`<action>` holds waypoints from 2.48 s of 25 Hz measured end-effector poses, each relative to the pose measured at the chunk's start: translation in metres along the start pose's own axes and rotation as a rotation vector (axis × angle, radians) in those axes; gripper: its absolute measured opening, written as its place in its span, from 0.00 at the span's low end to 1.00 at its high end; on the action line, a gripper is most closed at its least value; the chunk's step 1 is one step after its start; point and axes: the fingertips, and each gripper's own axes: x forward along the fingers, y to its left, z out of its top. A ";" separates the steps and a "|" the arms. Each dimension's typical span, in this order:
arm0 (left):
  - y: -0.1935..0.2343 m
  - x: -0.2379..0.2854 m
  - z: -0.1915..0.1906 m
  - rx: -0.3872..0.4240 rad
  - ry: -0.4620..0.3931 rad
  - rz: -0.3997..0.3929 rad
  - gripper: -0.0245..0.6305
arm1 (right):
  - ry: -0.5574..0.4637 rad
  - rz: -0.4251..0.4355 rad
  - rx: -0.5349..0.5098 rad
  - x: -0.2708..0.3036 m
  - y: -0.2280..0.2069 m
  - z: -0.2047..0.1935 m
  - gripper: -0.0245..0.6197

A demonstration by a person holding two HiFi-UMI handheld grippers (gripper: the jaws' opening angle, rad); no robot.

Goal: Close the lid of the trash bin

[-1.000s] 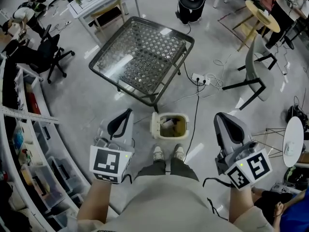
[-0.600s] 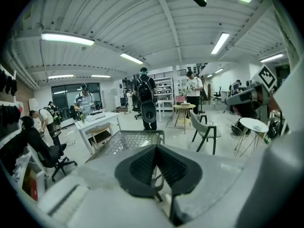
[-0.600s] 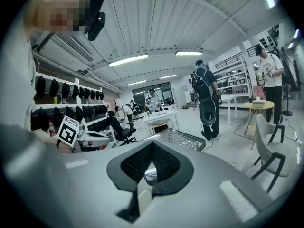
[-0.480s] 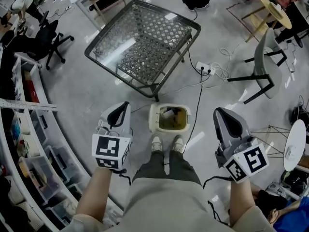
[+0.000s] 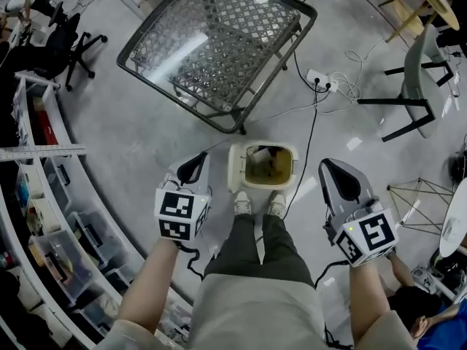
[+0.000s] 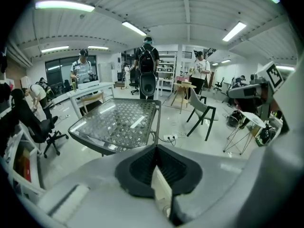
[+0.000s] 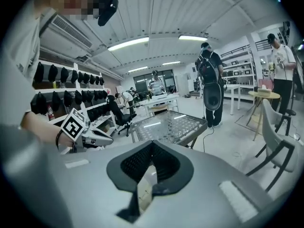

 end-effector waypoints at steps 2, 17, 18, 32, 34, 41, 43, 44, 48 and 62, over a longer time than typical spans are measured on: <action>-0.001 0.018 -0.022 -0.037 0.027 -0.013 0.04 | 0.019 0.002 0.027 0.008 -0.004 -0.021 0.04; -0.010 0.130 -0.182 -0.266 0.314 -0.077 0.04 | 0.159 -0.017 0.162 0.056 -0.051 -0.160 0.04; -0.013 0.136 -0.185 -0.287 0.322 -0.092 0.04 | 0.166 -0.021 0.174 0.058 -0.055 -0.167 0.04; -0.128 0.220 -0.208 -0.092 0.428 -0.382 0.04 | 0.211 -0.101 0.301 0.052 -0.093 -0.227 0.04; -0.143 0.234 -0.216 -0.058 0.437 -0.416 0.04 | 0.211 -0.126 0.333 0.051 -0.101 -0.239 0.04; -0.182 0.283 -0.248 -0.012 0.470 -0.500 0.04 | 0.211 -0.184 0.398 0.047 -0.125 -0.287 0.04; -0.189 0.298 -0.259 0.009 0.477 -0.495 0.04 | 0.210 -0.203 0.410 0.046 -0.134 -0.300 0.04; -0.191 0.305 -0.265 0.011 0.481 -0.488 0.04 | 0.209 -0.214 0.416 0.045 -0.138 -0.306 0.04; -0.194 0.324 -0.285 0.014 0.506 -0.444 0.04 | 0.212 -0.233 0.434 0.043 -0.146 -0.324 0.04; -0.184 0.287 -0.251 0.147 0.529 -0.452 0.04 | 0.172 -0.234 0.418 0.019 -0.135 -0.276 0.04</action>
